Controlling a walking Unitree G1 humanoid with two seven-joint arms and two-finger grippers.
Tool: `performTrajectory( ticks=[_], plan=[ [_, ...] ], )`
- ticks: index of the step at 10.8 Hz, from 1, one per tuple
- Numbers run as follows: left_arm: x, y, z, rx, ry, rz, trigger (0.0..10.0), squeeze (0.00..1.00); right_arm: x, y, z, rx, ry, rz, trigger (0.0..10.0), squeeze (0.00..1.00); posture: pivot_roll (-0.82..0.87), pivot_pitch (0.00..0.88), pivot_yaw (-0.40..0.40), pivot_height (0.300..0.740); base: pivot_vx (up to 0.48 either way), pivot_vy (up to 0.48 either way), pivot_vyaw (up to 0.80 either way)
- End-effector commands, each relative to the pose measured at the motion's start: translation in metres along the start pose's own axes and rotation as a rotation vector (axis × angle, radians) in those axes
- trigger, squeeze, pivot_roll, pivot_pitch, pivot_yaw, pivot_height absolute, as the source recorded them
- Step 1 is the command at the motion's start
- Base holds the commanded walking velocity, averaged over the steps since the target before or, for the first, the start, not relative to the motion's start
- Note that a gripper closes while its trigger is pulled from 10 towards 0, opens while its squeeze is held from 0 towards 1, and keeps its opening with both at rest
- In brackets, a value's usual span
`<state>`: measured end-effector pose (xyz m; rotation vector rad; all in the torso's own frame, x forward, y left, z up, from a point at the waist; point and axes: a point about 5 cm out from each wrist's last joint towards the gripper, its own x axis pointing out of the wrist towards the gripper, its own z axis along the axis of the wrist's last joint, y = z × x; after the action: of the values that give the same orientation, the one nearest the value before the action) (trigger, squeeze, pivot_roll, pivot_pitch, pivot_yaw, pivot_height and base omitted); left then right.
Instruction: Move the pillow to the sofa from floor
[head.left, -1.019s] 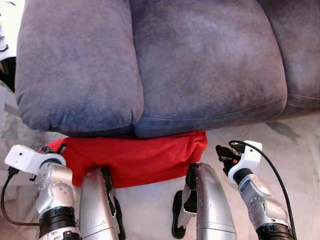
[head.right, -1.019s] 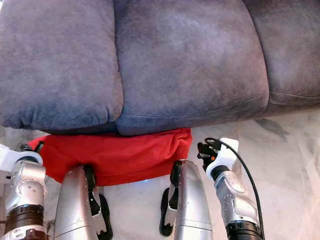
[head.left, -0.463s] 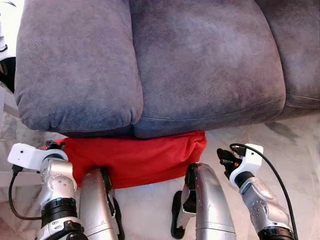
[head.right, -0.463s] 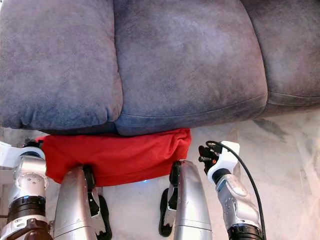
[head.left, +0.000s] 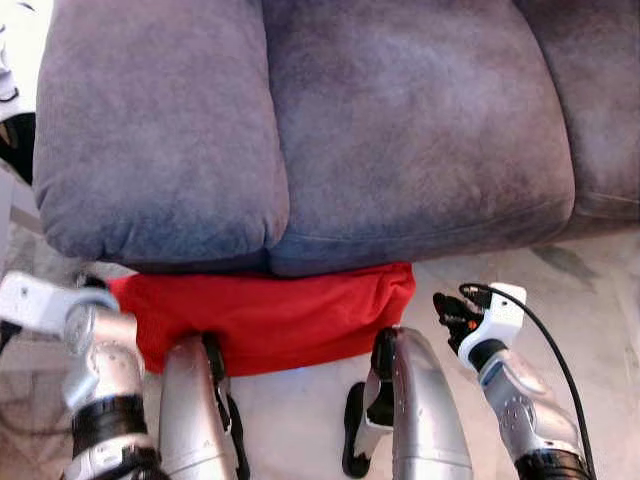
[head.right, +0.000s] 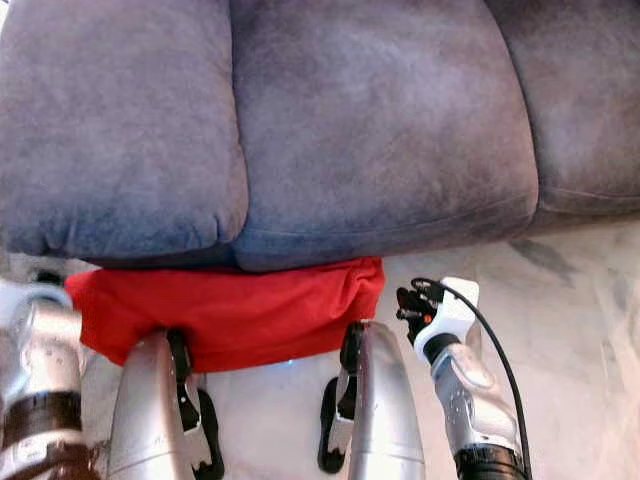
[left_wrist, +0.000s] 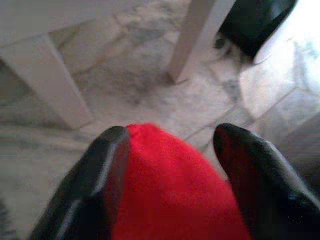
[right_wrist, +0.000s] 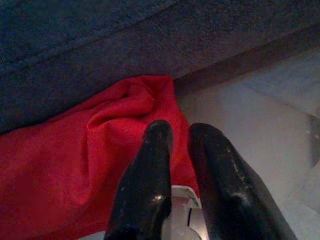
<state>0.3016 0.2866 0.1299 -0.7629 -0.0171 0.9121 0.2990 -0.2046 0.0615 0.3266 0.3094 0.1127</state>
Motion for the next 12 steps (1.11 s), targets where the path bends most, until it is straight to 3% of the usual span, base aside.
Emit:
performTrajectory(
  ticks=[1, 5, 10, 12],
  plan=[
    [-0.001, 0.018, -0.020, 0.003, 0.077, 0.053, 10.0, 0.00, -0.007, -0.005, -0.015, 0.016, 0.046, -0.018, 10.0, 0.00, 0.10, 0.497, -0.129, 0.524, 0.000, 0.000, 0.00],
    [-0.002, 0.015, -0.037, -0.022, 0.112, 0.024, 10.0, 0.00, -0.017, -0.010, -0.016, 0.009, 0.056, -0.024, 10.0, 0.00, 0.07, 0.529, -0.145, 0.524, 0.000, 0.000, 0.00],
    [0.004, 0.032, -0.050, -0.024, 0.138, 0.110, 10.0, 0.00, -0.031, -0.009, -0.022, 0.008, 0.084, -0.020, 10.0, 0.00, 0.05, 0.568, -0.163, 0.524, 0.000, 0.000, 0.00],
    [0.001, 0.042, -0.068, -0.030, 0.202, 0.158, 10.0, 0.00, -0.038, -0.010, -0.021, 0.005, 0.094, -0.023, 10.0, 0.00, 0.03, 0.584, -0.176, 0.524, 0.000, 0.000, 0.00]
  ],
)
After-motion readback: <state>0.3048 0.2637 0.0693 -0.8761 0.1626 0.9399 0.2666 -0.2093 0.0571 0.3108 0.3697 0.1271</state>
